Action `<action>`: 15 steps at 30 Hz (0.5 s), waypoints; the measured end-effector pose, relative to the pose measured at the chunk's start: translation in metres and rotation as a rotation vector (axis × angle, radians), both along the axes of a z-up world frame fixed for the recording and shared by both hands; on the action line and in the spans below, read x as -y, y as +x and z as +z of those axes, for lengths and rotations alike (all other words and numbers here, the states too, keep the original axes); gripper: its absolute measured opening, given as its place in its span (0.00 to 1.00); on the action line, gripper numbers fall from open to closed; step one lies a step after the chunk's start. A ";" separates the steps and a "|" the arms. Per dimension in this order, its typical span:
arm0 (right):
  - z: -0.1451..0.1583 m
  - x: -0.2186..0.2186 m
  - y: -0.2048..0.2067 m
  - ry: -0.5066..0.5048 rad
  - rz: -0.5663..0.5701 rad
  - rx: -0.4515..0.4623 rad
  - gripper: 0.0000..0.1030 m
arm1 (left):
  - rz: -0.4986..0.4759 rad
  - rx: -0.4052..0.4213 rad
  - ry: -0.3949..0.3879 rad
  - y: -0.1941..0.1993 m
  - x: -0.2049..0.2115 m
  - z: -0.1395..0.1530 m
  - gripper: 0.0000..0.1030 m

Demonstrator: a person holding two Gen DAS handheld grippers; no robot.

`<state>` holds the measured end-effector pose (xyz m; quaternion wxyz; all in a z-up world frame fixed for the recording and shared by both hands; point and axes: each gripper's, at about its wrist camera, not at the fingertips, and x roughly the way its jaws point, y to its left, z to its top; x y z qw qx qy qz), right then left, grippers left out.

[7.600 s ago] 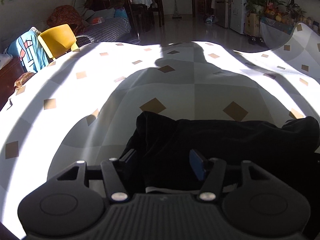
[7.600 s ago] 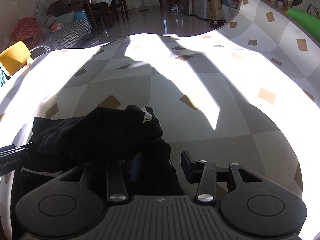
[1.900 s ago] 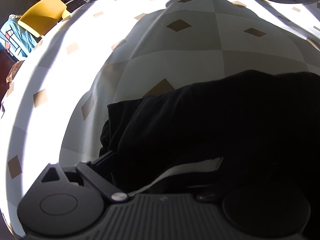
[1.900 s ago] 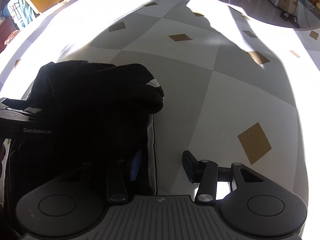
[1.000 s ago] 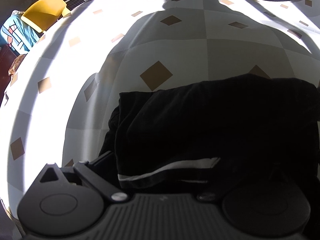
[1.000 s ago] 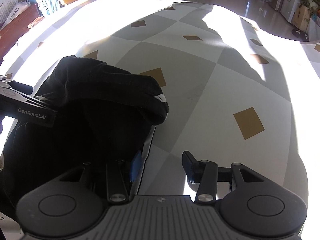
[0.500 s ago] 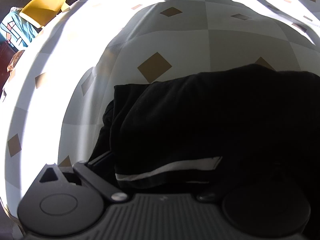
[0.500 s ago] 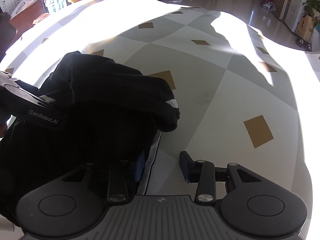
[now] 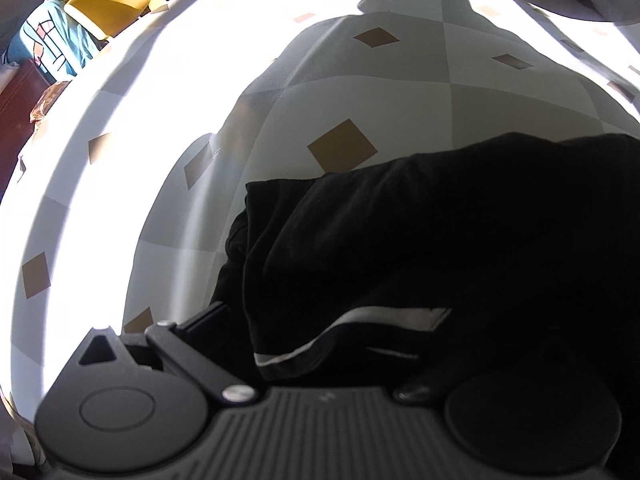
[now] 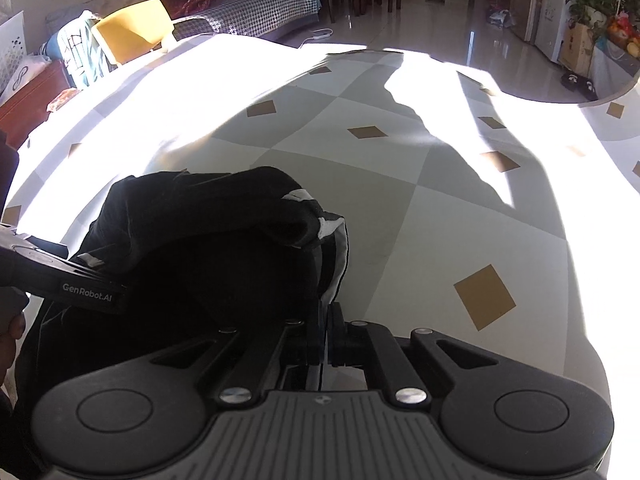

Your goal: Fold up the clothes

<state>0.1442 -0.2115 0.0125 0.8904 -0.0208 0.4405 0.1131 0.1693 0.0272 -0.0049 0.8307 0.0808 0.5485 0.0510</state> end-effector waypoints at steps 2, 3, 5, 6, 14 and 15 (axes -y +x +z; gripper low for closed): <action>0.007 0.006 0.003 0.013 -0.031 0.022 0.01 | 0.028 0.031 -0.003 0.002 -0.006 0.007 1.00; 0.011 0.009 0.004 0.020 -0.047 0.031 0.01 | 0.043 0.042 -0.001 0.004 -0.009 0.010 1.00; 0.013 0.015 0.008 0.025 -0.073 0.031 0.01 | 0.085 0.063 0.008 0.008 -0.019 0.013 1.00; 0.013 0.018 0.009 0.027 -0.077 0.024 0.01 | 0.105 0.069 0.015 0.011 -0.019 0.014 1.00; -0.001 0.013 0.009 0.048 -0.010 -0.037 0.30 | 0.172 0.098 0.024 0.007 -0.022 0.014 1.00; -0.003 0.011 0.009 0.058 0.008 -0.040 0.32 | 0.174 0.100 0.026 0.003 -0.021 0.013 1.00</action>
